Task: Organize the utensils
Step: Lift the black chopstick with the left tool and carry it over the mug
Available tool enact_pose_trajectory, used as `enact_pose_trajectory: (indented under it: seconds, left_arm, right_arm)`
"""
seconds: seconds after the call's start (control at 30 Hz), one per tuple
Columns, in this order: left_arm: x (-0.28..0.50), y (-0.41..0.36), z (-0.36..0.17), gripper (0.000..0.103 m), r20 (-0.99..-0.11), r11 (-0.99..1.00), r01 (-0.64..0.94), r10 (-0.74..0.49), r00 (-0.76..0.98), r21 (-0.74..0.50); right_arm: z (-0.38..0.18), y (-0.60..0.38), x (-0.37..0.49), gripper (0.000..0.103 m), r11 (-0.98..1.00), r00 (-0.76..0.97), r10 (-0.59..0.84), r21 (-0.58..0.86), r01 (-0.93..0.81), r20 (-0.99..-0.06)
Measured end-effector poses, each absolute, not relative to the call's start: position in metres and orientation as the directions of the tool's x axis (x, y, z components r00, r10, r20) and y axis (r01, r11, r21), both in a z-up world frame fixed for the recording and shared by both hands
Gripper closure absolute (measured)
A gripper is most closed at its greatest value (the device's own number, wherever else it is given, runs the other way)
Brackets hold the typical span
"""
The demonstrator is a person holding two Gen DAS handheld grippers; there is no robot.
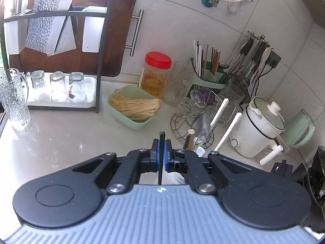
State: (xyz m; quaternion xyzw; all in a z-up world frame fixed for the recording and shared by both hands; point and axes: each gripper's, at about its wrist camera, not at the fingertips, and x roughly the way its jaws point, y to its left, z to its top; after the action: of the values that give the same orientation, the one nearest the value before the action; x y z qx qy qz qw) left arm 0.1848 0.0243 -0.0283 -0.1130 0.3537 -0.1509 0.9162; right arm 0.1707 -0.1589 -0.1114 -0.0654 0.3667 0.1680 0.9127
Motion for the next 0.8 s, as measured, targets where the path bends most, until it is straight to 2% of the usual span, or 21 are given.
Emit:
enact_pose_trajectory:
  seconds: [0.37,0.8]
  left_arm:
    - [0.174,0.027,-0.009,0.098,-0.599,0.933,0.205,-0.349,0.720,-0.297]
    - [0.155,0.026,0.063,0.098,-0.543,0.937,0.256,-0.347,0.764,-0.239]
  right_arm:
    - [-0.112,-0.159,0.171,0.018,0.936,0.679,0.260,0.007,-0.351,-0.686]
    - [-0.112,-0.159,0.171,0.018,0.938,0.682,0.259,0.009,-0.347,-0.683]
